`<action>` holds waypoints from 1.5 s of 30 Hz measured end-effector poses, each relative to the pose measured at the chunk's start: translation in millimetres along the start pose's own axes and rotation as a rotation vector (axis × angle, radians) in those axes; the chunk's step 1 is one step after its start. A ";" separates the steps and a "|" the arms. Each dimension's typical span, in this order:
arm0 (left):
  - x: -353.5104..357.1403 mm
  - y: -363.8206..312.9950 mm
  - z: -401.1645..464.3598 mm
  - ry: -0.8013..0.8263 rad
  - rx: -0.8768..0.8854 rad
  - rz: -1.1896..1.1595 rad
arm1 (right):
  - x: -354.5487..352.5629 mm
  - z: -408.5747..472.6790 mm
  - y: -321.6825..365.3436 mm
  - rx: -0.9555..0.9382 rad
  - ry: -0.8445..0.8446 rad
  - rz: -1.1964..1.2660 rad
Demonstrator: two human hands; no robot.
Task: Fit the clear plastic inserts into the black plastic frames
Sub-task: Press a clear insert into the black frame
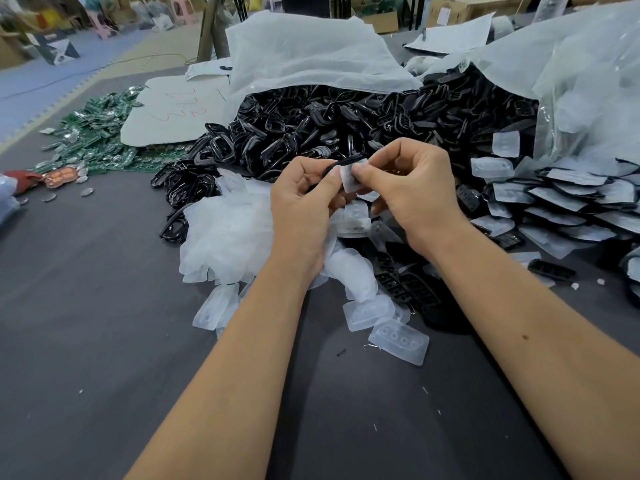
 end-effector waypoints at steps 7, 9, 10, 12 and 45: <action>2.3 0.4 0.1 0.025 -0.011 -0.056 | -0.3 -0.4 0.3 0.024 -0.008 0.032; 3.0 1.1 0.2 0.047 -0.010 -0.065 | -0.7 -0.6 1.5 0.013 -0.009 0.038; 3.5 1.2 0.0 0.056 -0.009 -0.065 | -0.5 -0.7 2.3 0.005 -0.008 0.045; 4.8 0.8 -0.5 0.066 -0.007 -0.058 | 0.1 -0.7 3.4 -0.007 -0.004 0.055; 0.8 4.4 0.4 0.011 -0.024 0.090 | 0.5 3.1 -3.4 -0.088 -0.080 -0.144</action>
Point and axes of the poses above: each hand's wrist, its own z-axis towards the middle knuckle, its own x-axis out of the palm, y = z × x, the point moved 3 cm from there along z, towards the middle knuckle, and after that the axes turned 15 degrees about y, right-handed, at the moved point
